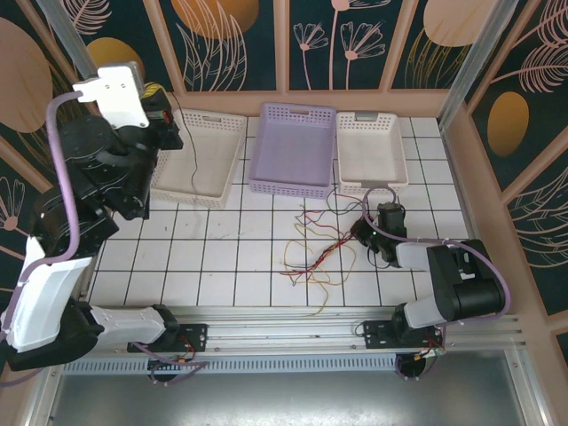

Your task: Untangle the cables

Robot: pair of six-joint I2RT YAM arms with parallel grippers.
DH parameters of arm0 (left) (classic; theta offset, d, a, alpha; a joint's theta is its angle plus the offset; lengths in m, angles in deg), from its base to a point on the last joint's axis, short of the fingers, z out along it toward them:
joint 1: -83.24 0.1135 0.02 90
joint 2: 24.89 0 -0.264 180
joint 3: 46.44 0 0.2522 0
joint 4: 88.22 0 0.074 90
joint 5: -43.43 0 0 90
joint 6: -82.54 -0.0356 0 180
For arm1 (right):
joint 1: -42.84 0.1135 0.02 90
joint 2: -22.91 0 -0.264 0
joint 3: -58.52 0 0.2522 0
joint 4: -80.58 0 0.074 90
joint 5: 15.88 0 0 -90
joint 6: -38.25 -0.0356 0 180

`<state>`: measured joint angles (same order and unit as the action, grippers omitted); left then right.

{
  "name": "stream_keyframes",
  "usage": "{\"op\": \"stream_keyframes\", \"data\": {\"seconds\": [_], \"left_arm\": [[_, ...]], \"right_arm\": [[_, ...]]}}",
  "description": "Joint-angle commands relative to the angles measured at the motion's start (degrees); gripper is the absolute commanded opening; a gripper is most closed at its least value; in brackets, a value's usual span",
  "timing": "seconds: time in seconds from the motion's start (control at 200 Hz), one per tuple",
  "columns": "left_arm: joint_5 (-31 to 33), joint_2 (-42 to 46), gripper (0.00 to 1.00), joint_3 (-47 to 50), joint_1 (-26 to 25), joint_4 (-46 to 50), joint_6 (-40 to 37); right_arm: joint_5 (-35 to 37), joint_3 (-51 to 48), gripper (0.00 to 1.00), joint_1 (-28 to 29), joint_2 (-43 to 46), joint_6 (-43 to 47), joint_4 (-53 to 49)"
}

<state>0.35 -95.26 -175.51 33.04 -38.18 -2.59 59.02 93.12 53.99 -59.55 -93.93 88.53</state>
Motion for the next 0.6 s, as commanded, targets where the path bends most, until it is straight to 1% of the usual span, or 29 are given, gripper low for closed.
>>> {"op": "stream_keyframes", "data": {"seconds": [0.0,0.305,0.596], "left_arm": [[0.41,-0.49,0.00,-2.22,0.23,-5.25,-4.54],[3.92,-2.05,0.00,-1.23,0.23,-14.04,-13.47],[6.41,-3.62,0.00,1.59,0.29,-25.63,-24.13]], "right_arm": [[-1.44,-0.73,0.00,0.52,-1.37,1.54,1.65],[-3.10,-1.10,0.00,1.14,-1.75,1.91,4.15],[-4.07,-2.12,0.00,1.67,-0.46,2.69,6.41]]}}
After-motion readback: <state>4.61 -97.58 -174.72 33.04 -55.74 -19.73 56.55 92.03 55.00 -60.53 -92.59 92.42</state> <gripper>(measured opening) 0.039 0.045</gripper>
